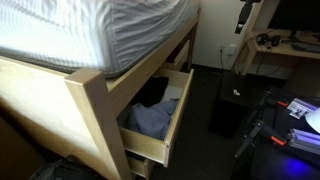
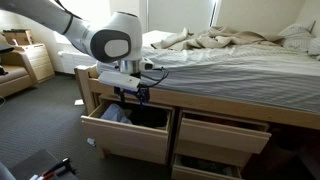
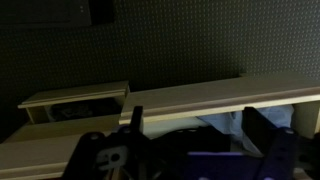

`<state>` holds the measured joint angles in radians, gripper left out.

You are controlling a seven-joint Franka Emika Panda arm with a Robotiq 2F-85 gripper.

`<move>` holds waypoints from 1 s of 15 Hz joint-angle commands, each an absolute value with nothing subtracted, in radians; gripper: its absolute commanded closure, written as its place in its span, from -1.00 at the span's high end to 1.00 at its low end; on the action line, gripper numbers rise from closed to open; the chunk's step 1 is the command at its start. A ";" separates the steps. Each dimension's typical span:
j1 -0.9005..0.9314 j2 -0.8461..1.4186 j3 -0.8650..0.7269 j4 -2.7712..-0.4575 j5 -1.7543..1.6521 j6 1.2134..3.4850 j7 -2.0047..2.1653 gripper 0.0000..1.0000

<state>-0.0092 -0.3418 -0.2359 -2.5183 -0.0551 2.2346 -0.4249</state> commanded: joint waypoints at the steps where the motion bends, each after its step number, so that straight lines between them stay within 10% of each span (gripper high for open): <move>1: -0.029 -0.340 -0.216 -2.517 -0.047 2.233 -0.431 1.00; 15: -0.036 -0.125 -0.246 -2.288 0.498 2.036 -0.467 1.00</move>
<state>0.0055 -0.1268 -0.2852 -2.2900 0.4939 2.0409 -0.4639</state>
